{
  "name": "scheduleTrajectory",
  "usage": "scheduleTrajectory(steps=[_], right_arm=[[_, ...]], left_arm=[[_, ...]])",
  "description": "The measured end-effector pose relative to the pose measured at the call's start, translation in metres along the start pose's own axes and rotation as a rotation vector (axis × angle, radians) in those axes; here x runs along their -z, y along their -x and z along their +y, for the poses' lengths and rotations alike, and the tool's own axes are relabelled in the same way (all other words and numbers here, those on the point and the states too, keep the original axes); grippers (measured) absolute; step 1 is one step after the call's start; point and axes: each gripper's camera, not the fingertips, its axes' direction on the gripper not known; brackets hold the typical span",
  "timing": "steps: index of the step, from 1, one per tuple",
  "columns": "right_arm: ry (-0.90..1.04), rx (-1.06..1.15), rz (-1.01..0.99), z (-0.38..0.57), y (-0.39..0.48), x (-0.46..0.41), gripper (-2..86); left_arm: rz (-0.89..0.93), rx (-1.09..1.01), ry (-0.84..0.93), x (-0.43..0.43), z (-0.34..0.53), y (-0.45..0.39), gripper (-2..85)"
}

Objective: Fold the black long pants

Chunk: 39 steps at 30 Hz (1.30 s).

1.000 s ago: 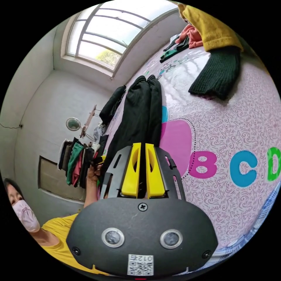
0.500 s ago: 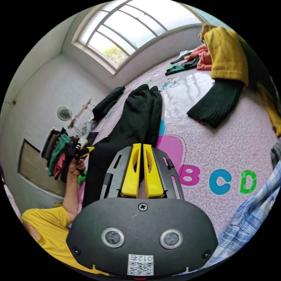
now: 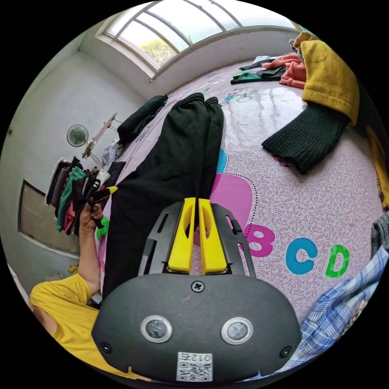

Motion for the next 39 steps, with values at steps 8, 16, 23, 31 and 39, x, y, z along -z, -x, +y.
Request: scheduleTrajectory(steps=[8,16,23,31,39], right_arm=[[0.003,-0.048,-0.096,0.003,-0.004,-0.019,0.9],[-0.108,-0.151,-0.219,0.023,-0.007,-0.013,1.1],[0.005,0.312,-0.116,0.035,0.137,-0.056,0.6],[0.175,0.334,0.32,0.06,0.165,-0.099,0.4],[0.183,0.361,0.32,0.09,0.193,-0.112,0.4]], left_arm=[[0.252,0.163,0.004,-0.033,0.015,0.039,1.4],[0.418,0.183,-0.372,-0.002,0.044,0.044,0.9],[0.138,-0.334,0.245,-0.113,0.009,-0.119,0.4],[-0.015,-0.38,0.354,-0.148,0.032,-0.137,0.3],[-0.183,-0.327,0.351,-0.156,0.06,-0.123,0.3]])
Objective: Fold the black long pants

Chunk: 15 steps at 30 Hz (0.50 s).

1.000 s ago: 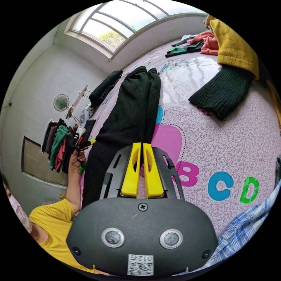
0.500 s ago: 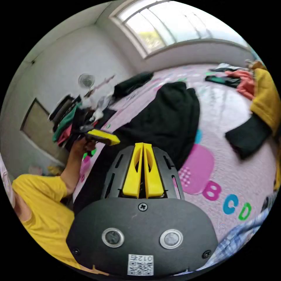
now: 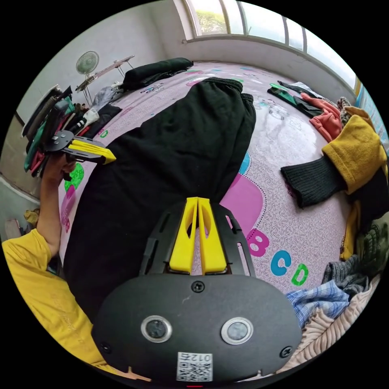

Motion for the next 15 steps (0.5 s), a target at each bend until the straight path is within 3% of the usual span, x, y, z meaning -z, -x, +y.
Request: scheduleTrajectory(steps=[9,13,15], right_arm=[[-0.117,-0.011,0.015,0.042,0.034,0.006,0.0],[-0.11,0.073,0.221,0.056,0.08,0.008,0.0],[-0.11,0.103,0.315,0.064,0.097,0.009,0.0]], left_arm=[[-0.054,-0.028,-0.143,-0.039,0.037,-0.015,0.3],[-0.057,-0.021,-0.206,-0.057,0.057,-0.014,0.3],[-0.001,0.111,-0.22,-0.059,0.072,-0.005,0.3]])
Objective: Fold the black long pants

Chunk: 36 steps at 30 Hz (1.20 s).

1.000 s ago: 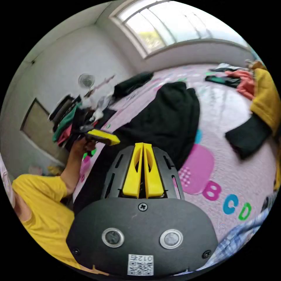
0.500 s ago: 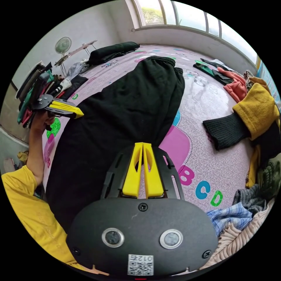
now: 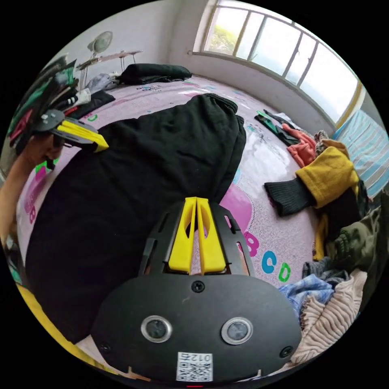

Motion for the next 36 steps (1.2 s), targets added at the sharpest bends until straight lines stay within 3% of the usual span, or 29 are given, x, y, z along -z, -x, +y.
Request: scheduleTrajectory(steps=[2,5,9,14,20,28,33,36], right_arm=[[0.014,-0.072,0.006,0.022,0.001,0.028,0.0],[-0.14,-0.158,-0.165,0.08,0.0,0.099,0.2],[-0.291,-0.183,-0.396,0.175,0.02,0.179,0.6],[-0.431,-0.204,-0.66,0.321,0.062,0.267,1.7],[-0.19,-0.173,-0.658,0.408,0.104,0.246,8.6],[-0.122,-0.155,-0.867,0.418,0.095,0.196,13.3],[-0.133,-0.126,-0.907,0.417,0.089,0.194,12.1],[-0.14,-0.113,-0.917,0.422,0.083,0.202,8.3]], left_arm=[[0.049,0.16,-0.128,0.026,0.038,0.003,0.5],[0.14,0.072,-0.257,0.06,0.104,-0.024,0.6],[0.183,0.013,-0.285,0.079,0.198,-0.061,0.9],[0.416,-0.046,-0.299,0.065,0.321,-0.09,3.0],[0.395,-0.06,-0.04,-0.024,0.375,-0.095,10.8],[0.488,-0.125,-0.021,-0.08,0.38,-0.077,14.2],[0.562,-0.174,-0.041,-0.09,0.381,-0.067,13.7],[0.502,-0.188,-0.033,-0.091,0.387,-0.063,11.0]])
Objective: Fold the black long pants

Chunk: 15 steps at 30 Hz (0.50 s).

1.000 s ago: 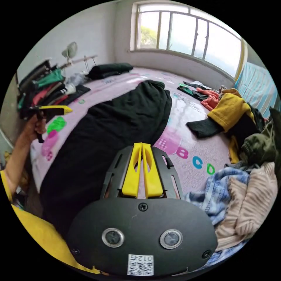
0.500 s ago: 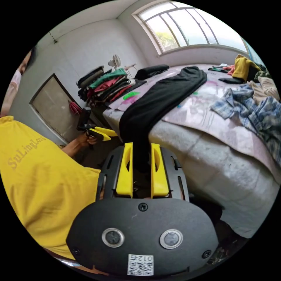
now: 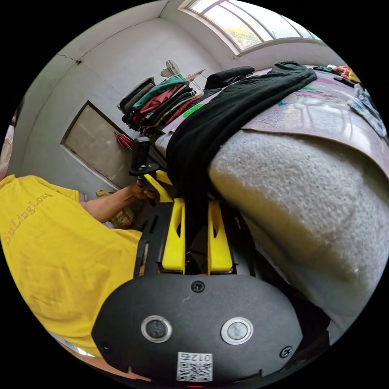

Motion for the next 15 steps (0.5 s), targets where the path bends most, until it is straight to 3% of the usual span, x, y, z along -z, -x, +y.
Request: scheduleTrajectory(steps=[8,15], right_arm=[[-0.083,-0.022,-0.222,0.016,0.008,0.068,3.6],[-0.148,0.064,-0.325,-0.021,0.02,0.132,1.7]], left_arm=[[0.23,-0.036,-0.127,0.037,0.034,-0.009,6.7],[0.244,-0.103,-0.192,0.086,0.01,-0.027,5.5]])
